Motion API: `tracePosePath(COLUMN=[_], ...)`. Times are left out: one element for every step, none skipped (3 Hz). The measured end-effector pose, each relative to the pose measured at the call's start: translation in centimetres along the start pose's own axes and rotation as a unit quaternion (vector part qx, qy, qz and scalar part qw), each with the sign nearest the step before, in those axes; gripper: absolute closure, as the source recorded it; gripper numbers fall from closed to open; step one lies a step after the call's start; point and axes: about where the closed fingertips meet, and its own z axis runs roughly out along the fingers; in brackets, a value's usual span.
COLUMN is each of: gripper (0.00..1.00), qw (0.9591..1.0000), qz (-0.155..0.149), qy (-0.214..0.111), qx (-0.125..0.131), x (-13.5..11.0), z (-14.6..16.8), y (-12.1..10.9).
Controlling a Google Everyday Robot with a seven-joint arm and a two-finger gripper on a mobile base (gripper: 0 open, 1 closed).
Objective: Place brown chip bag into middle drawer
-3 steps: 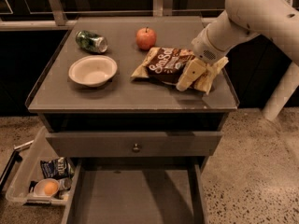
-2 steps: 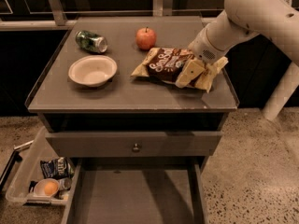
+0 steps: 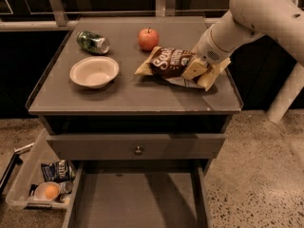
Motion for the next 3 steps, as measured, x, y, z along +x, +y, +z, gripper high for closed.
tracePosePath(gripper=[0.89, 1.0, 1.0], qw=[1.0, 1.0, 1.0], qz=[0.0, 0.0, -0.001], qy=[0.0, 0.0, 0.0], qx=[0.0, 0.0, -0.001], x=[0.0, 0.0, -0.02], z=[0.0, 0.01, 0.05], y=[0.0, 0.01, 0.05])
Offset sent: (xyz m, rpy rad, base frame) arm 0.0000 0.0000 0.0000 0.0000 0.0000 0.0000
